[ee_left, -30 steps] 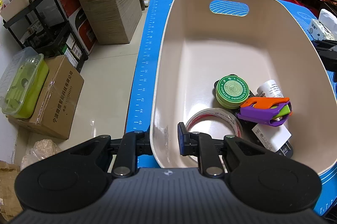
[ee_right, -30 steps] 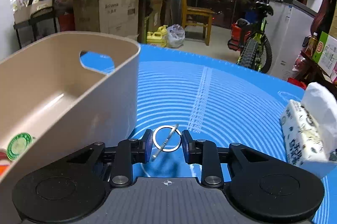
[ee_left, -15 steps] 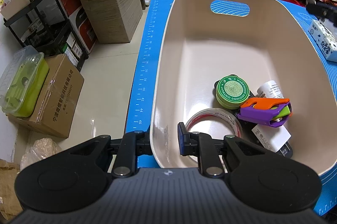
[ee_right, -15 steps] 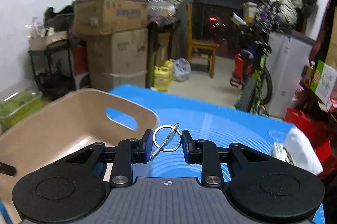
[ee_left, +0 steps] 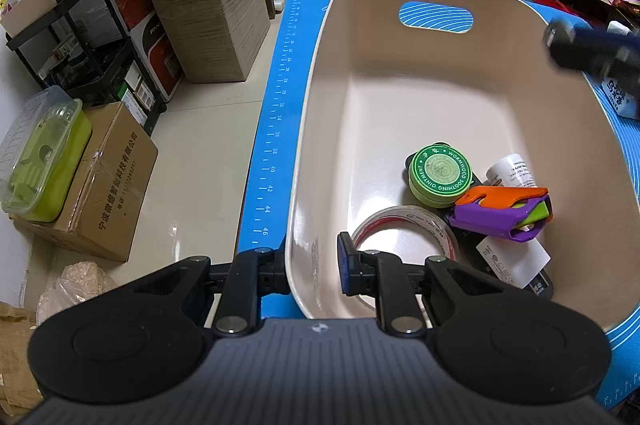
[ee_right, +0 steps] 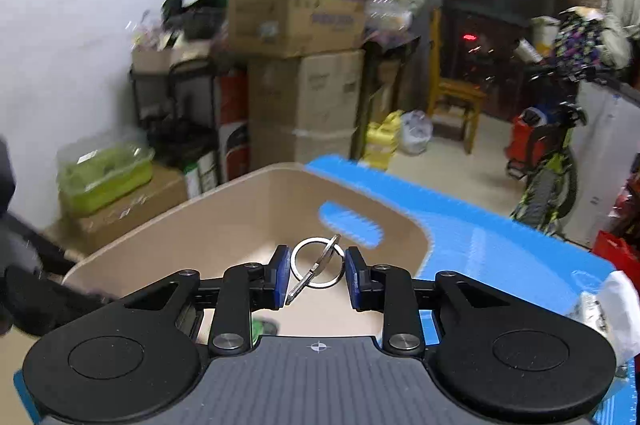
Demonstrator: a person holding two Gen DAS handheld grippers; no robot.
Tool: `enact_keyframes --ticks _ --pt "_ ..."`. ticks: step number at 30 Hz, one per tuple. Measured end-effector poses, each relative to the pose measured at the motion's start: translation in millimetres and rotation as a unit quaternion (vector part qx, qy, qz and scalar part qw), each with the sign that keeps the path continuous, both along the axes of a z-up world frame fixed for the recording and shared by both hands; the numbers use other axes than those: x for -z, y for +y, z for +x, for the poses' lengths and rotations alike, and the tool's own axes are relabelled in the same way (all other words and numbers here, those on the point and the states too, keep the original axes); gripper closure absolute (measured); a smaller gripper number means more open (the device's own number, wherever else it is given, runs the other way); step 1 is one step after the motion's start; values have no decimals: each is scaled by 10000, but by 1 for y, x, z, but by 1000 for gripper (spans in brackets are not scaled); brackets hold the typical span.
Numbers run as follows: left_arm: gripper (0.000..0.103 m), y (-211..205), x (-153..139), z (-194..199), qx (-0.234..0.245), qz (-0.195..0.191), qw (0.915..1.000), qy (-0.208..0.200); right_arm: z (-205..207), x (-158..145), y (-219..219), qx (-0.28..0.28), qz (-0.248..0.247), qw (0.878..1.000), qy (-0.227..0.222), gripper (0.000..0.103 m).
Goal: Organize rigid objects
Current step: 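Carry the key ring over the basket and release it with the right gripper, then move the right gripper to the black marker on the mat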
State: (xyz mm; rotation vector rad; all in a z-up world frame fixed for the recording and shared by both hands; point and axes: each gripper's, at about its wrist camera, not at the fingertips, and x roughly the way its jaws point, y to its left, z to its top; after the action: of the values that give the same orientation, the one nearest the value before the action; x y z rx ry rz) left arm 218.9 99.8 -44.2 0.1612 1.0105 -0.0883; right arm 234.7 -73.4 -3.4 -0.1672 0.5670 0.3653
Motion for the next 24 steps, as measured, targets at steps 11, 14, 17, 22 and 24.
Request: enact_keyframes --ticks 11,14,17,22,24 --pt "82 -1 0 1 18 -30 10000 2 0 31 35 -336 -541 9933 969 63" --pt "82 -1 0 0 24 -32 10000 4 0 31 32 -269 -405 9934 1037 55" --pt "82 0 0 0 31 -47 10000 4 -3 23 26 -250 -252 9950 938 47" --pt "82 0 0 -1 19 -52 10000 5 -17 3 9 0 -78 9979 650 47" --pt "82 0 0 -1 22 -51 10000 5 -21 -4 -3 179 0 9981 583 47"
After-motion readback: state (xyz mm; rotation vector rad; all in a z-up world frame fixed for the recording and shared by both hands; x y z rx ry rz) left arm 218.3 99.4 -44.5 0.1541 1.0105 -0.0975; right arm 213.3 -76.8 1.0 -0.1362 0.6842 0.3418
